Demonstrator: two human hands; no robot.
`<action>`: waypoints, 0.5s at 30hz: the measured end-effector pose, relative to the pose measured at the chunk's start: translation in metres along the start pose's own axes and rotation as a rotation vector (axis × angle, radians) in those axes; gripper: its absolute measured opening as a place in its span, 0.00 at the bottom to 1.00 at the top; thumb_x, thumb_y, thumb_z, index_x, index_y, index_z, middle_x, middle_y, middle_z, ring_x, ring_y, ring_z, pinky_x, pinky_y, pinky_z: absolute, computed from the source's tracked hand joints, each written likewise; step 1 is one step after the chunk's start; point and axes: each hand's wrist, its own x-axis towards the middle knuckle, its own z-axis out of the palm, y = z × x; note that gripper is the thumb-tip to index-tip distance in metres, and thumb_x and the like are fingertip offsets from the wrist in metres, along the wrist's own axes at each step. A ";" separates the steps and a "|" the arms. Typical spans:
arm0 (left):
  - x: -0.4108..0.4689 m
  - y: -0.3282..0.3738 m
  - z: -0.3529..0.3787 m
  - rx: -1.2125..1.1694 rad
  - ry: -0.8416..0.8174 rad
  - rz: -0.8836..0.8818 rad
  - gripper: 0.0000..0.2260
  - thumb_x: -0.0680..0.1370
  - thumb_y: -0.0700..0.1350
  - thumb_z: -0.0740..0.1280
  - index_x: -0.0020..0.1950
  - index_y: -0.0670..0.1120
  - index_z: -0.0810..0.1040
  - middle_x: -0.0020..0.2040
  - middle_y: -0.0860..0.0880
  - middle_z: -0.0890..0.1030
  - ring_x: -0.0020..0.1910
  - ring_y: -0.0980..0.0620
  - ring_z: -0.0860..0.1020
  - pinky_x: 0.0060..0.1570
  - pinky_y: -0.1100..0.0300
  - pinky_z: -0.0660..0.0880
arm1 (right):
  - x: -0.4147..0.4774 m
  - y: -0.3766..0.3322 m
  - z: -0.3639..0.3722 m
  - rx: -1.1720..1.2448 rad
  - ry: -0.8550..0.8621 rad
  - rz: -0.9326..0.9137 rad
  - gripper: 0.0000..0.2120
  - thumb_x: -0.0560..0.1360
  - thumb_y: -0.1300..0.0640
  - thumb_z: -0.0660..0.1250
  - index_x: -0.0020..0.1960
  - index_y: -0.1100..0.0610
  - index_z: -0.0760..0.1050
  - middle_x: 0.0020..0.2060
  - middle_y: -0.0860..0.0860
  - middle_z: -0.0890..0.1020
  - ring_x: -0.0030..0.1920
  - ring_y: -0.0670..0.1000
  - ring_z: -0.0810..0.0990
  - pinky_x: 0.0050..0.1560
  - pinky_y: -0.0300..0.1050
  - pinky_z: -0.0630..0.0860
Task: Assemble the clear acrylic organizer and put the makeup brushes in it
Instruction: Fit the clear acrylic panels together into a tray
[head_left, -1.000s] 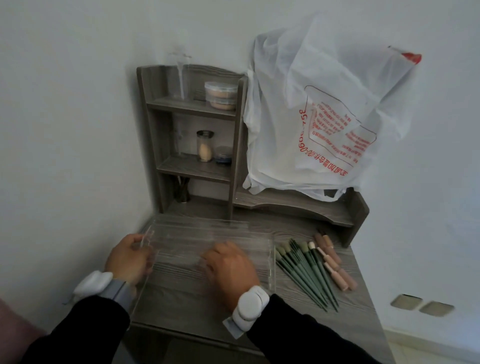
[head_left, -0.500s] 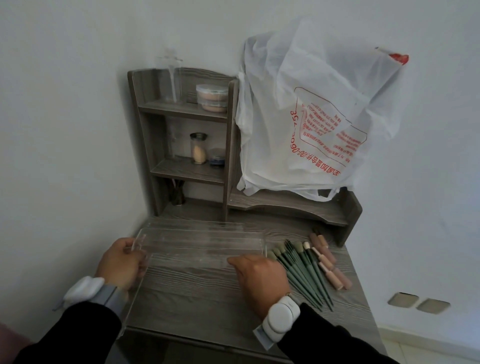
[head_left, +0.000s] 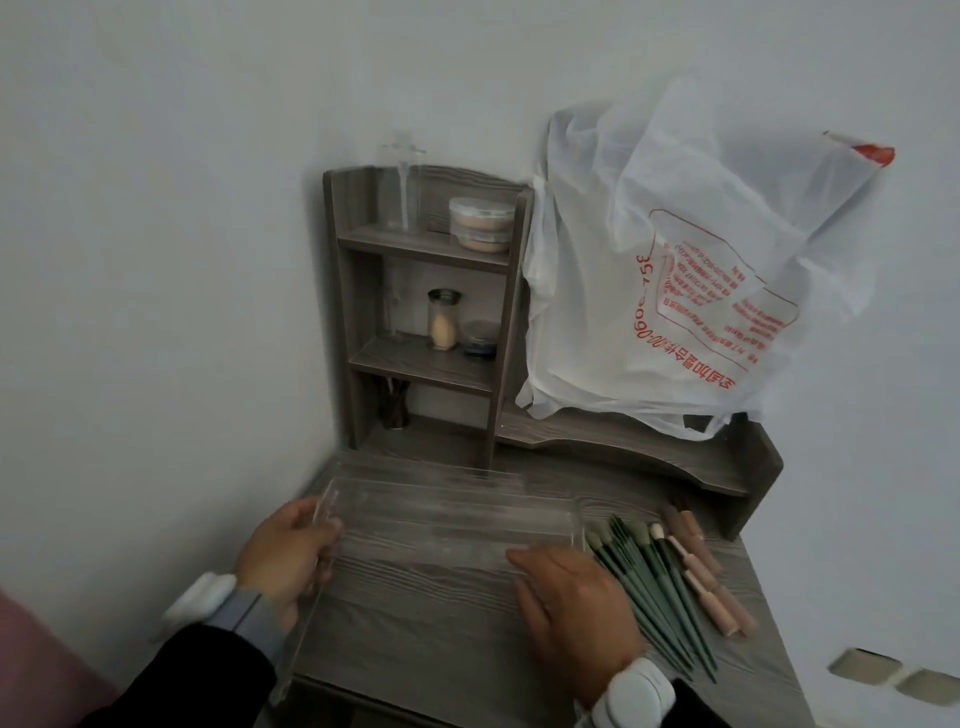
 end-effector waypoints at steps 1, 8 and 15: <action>0.000 0.000 0.000 -0.009 -0.010 -0.005 0.08 0.77 0.36 0.68 0.54 0.44 0.79 0.38 0.40 0.78 0.28 0.49 0.70 0.27 0.63 0.66 | 0.001 -0.001 -0.004 0.003 -0.005 -0.003 0.12 0.75 0.47 0.64 0.54 0.46 0.83 0.46 0.43 0.85 0.45 0.45 0.84 0.45 0.37 0.80; -0.008 0.004 0.004 -0.083 -0.066 -0.024 0.04 0.78 0.36 0.67 0.51 0.43 0.79 0.36 0.42 0.76 0.31 0.49 0.71 0.32 0.61 0.68 | 0.114 -0.017 -0.061 -0.071 -0.012 0.063 0.08 0.77 0.45 0.66 0.48 0.45 0.83 0.42 0.41 0.83 0.43 0.43 0.77 0.44 0.40 0.73; -0.014 0.004 0.015 -0.126 -0.077 -0.026 0.07 0.78 0.36 0.67 0.55 0.39 0.78 0.38 0.42 0.78 0.33 0.51 0.73 0.31 0.62 0.70 | 0.224 -0.012 0.035 -0.329 -0.694 -0.107 0.10 0.77 0.54 0.66 0.53 0.52 0.85 0.53 0.50 0.85 0.53 0.54 0.83 0.49 0.37 0.77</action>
